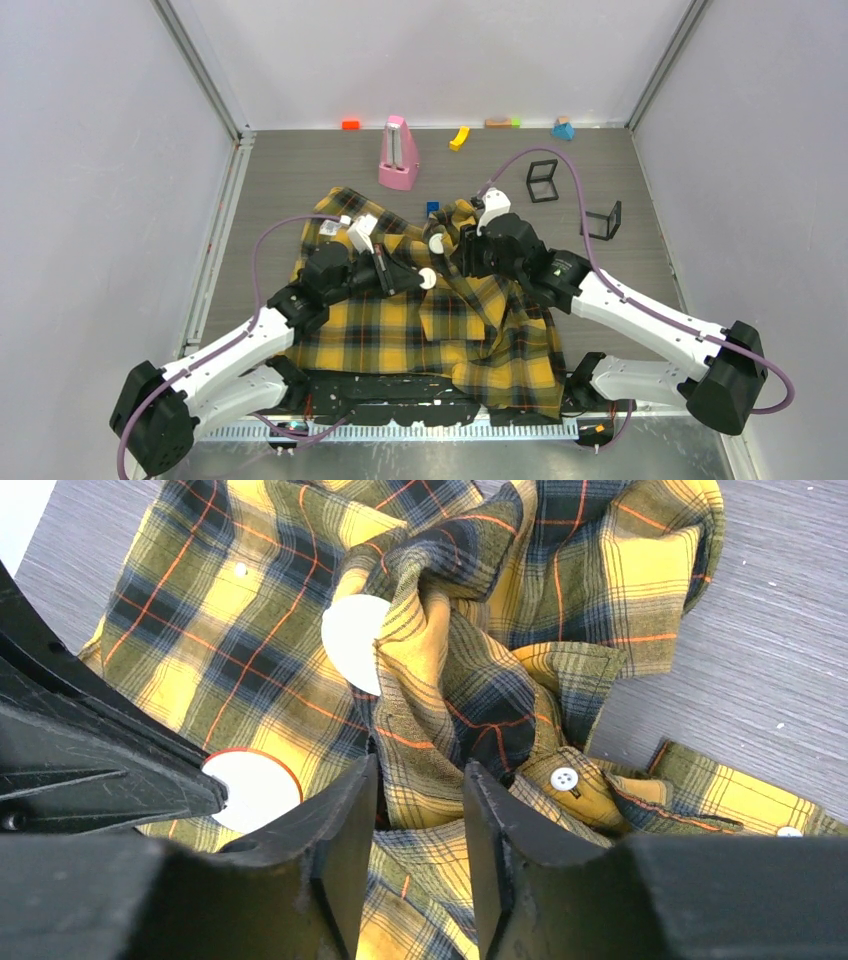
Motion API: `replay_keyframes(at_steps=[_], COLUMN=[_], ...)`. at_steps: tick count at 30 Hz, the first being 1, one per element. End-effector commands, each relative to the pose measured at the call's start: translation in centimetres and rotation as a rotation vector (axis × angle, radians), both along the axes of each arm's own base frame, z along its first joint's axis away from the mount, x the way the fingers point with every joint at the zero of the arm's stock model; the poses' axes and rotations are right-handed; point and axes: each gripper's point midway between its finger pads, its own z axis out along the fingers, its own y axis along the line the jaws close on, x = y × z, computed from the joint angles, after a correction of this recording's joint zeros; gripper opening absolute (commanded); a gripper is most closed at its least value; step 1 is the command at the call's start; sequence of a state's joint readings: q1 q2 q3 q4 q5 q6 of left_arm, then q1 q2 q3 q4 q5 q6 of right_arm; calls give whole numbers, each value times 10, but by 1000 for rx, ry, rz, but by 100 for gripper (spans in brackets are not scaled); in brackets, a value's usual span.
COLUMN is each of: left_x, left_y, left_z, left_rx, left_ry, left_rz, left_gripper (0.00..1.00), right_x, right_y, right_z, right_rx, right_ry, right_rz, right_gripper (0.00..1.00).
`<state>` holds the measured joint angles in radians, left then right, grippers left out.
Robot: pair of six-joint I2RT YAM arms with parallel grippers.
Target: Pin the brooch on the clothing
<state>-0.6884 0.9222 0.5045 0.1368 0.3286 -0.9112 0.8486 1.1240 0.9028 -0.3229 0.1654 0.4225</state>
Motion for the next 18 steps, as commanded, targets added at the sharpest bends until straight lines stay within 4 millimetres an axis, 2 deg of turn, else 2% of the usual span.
replay_keyframes(at_steps=[1,12,15,16,18], left_x=[14,19,20,21,22], left_y=[-4,-21,-24,-24,-24], left_z=[21,21,18,17,16], left_rx=[6,60,89,99,118], left_ry=[-59,-55,-50,-48,-46], left_rz=[50,32,34,39,48], left_gripper=[0,0,0,0,0], right_x=[6,10,9,8,6], right_y=[-2,-3,0,1,2], right_z=[3,-7,-7,-5,0], right_rx=[-1,-41,-34,-27,-9], right_ry=[-38,-47,-45,-48,-50], right_rz=[-15,-8,7,11,19], right_gripper=[40,37,26,18,9])
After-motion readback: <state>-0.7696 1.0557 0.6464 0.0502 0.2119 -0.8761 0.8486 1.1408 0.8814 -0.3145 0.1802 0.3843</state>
